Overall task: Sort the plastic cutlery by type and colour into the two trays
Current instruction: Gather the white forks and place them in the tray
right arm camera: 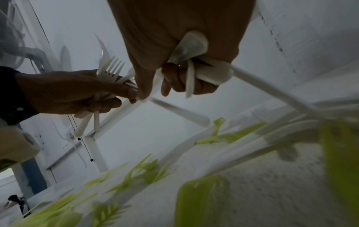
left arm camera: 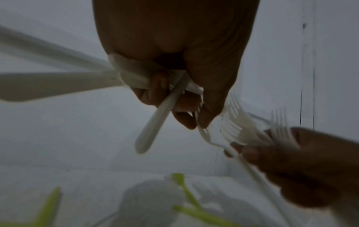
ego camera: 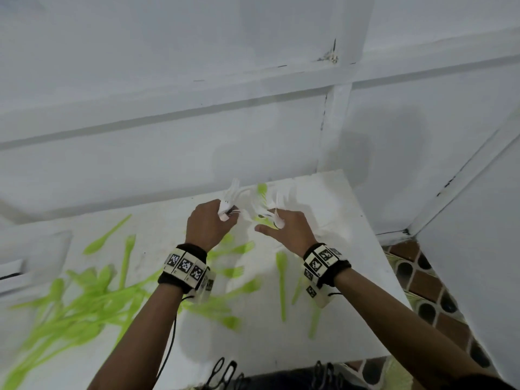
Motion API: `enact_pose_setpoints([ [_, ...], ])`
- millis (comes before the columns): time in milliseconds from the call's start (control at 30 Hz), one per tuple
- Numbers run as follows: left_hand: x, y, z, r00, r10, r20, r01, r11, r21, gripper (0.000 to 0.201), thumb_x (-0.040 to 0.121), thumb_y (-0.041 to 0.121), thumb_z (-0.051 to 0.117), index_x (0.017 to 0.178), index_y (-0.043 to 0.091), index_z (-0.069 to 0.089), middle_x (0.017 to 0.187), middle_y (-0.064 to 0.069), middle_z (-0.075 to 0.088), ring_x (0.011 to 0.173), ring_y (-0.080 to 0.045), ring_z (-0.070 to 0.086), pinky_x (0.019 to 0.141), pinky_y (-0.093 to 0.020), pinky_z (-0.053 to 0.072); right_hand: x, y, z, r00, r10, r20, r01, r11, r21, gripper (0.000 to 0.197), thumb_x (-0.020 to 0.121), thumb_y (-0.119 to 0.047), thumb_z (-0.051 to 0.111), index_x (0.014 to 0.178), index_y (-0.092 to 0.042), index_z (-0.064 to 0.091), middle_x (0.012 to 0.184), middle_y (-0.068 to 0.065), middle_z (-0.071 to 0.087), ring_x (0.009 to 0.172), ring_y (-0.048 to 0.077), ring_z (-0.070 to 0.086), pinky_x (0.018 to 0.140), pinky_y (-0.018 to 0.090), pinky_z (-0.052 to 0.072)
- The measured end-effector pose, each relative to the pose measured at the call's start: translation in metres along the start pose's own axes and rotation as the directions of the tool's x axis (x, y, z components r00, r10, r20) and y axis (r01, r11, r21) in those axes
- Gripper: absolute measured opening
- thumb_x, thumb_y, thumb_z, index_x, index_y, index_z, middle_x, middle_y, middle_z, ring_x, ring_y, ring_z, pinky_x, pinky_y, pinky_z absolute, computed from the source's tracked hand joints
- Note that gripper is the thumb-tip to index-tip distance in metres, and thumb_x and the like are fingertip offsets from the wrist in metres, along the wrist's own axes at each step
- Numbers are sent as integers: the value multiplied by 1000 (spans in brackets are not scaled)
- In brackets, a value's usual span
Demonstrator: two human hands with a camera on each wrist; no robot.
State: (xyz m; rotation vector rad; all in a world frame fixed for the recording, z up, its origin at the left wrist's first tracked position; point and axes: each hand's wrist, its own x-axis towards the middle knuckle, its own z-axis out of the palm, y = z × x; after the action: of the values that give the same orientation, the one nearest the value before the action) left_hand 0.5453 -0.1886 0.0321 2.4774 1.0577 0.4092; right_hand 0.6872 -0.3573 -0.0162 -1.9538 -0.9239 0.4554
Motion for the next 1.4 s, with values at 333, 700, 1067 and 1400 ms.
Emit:
enact_pose_setpoints([
  [333, 5, 45, 21, 961, 28, 274, 155, 767, -622, 17, 86, 31, 80, 80, 16, 78, 71, 8, 71, 43, -15, 45, 45, -22, 41, 0, 20, -17, 970, 67, -232, -79, 996, -43, 42, 89, -53, 65, 75, -14, 62, 63, -1, 60, 63, 26, 60, 64, 40, 52],
  [700, -3, 84, 120, 859, 236, 455, -220, 972, -88, 27, 84, 51, 72, 95, 26, 71, 102, 4, 70, 101, -20, 64, 80, -34, 51, -51, 75, -89, 843, 401, -359, -410, 910, 53, 42, 80, -50, 79, 56, -24, 57, 55, -14, 58, 57, -1, 55, 59, 10, 38],
  [1067, 1, 78, 125, 866, 250, 433, -273, 962, -10, 33, 90, 50, 63, 89, 18, 67, 97, -7, 70, 97, -31, 64, 74, -36, 49, -69, 78, -75, 765, 498, -409, -520, 852, 64, 44, 88, -44, 64, 69, -6, 51, 62, 5, 63, 60, 22, 60, 64, 36, 47],
  [1400, 13, 50, 88, 864, 171, 474, -53, 966, -252, 40, 85, 59, 62, 66, 24, 66, 71, 5, 65, 75, -20, 63, 68, -34, 47, -41, 78, -47, 882, 352, -315, -449, 831, -328, 41, 95, -50, 63, 83, -11, 59, 86, 13, 69, 89, 37, 62, 71, 38, 40],
])
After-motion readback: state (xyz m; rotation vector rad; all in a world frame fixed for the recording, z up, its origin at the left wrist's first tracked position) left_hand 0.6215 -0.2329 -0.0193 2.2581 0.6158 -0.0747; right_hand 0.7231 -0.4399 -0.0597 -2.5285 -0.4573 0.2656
